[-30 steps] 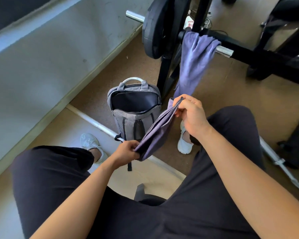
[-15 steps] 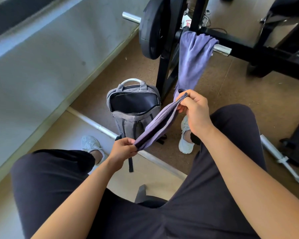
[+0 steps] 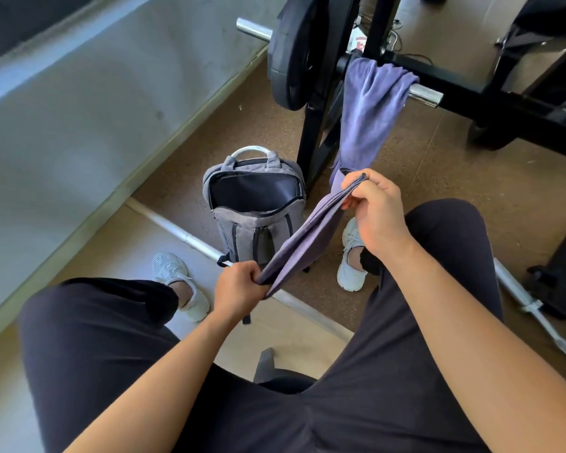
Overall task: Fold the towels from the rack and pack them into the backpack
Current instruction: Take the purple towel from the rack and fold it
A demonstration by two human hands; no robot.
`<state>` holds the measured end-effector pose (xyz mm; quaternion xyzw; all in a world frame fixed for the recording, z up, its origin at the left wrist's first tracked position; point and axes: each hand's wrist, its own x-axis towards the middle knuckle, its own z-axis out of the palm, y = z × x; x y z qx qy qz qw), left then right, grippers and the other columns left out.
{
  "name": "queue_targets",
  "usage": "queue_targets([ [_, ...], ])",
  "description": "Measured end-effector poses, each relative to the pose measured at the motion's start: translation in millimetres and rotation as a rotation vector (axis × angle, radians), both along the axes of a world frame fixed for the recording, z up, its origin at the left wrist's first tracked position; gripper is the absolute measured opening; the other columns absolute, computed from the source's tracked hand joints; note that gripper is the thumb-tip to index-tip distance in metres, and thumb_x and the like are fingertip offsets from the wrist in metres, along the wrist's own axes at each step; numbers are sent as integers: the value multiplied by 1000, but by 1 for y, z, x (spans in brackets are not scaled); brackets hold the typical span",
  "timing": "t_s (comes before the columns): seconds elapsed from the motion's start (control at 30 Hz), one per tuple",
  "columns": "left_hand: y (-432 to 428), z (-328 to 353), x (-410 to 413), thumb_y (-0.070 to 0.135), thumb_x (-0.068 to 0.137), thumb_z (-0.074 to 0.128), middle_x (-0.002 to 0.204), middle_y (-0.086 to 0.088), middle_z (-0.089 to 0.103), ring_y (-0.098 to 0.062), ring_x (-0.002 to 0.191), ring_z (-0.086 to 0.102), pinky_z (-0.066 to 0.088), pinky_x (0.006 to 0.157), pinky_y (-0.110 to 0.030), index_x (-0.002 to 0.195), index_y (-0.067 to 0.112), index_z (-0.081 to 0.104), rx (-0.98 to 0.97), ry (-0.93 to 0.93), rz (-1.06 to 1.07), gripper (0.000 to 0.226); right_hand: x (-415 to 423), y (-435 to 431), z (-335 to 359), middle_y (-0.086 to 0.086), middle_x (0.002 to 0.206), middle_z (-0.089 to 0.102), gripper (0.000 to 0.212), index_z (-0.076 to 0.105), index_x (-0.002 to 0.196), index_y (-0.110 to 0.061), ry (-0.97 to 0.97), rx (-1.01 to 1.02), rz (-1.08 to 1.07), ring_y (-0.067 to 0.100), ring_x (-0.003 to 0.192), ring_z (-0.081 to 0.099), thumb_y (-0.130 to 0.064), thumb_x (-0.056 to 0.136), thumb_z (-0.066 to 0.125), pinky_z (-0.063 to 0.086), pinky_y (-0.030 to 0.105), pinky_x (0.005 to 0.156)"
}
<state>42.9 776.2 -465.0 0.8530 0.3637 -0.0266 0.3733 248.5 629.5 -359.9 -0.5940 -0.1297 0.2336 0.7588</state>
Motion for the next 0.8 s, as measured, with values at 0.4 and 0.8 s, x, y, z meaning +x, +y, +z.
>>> queue_targets([
  [0.4,-16,-6,0,21,76,75,61,8,57,-20,58,56,47,54,-33,78,24,47,185,-232,-354,28,14,-8,1,4,66,51,20,64,66,-11,130,116,-40,16,64,48,-1,74,50,42,26,62],
  [0.8,-37,-11,12,59,81,68,99,0,55,-22,84,56,41,46,-30,139,31,52,566,-41,-467,67,8,-7,5,4,81,59,26,70,63,-15,264,193,26,17,75,53,-4,70,47,43,27,71],
])
